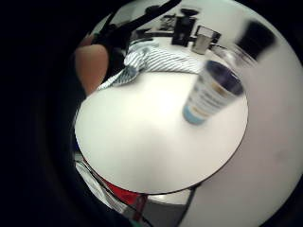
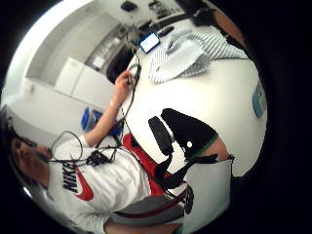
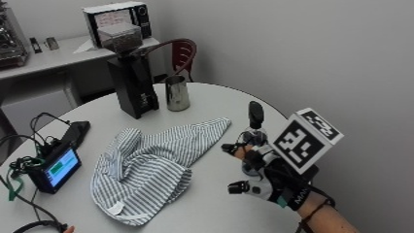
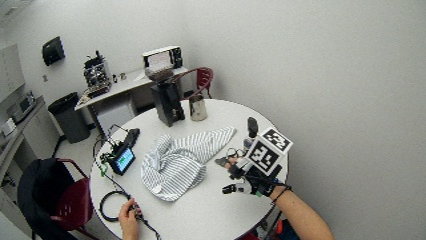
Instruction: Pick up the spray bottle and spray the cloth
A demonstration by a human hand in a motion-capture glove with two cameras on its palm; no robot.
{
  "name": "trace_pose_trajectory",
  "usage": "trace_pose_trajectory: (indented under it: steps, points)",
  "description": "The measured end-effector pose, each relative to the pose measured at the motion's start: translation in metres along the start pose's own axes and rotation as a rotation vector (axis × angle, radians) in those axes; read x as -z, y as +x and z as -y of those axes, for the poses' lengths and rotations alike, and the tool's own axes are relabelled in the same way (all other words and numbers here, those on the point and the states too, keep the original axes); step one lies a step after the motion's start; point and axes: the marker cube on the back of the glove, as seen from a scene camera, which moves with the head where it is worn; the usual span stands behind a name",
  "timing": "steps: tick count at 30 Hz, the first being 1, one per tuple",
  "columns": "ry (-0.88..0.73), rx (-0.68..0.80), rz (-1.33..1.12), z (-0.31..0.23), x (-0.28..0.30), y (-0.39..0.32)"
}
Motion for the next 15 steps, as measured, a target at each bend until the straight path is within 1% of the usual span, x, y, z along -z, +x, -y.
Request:
trace_pose_trajectory:
  steps: [4,7,10,15]
  points:
    - [0.219,-0.121,0.136,0.001,0.014,0.041]
    - [0.32,-0.239,0.262,0.006,0.014,0.067]
    - [0.348,-0.332,0.382,0.016,0.004,0.084]
    - [0.322,-0.404,0.506,0.037,-0.023,0.102]
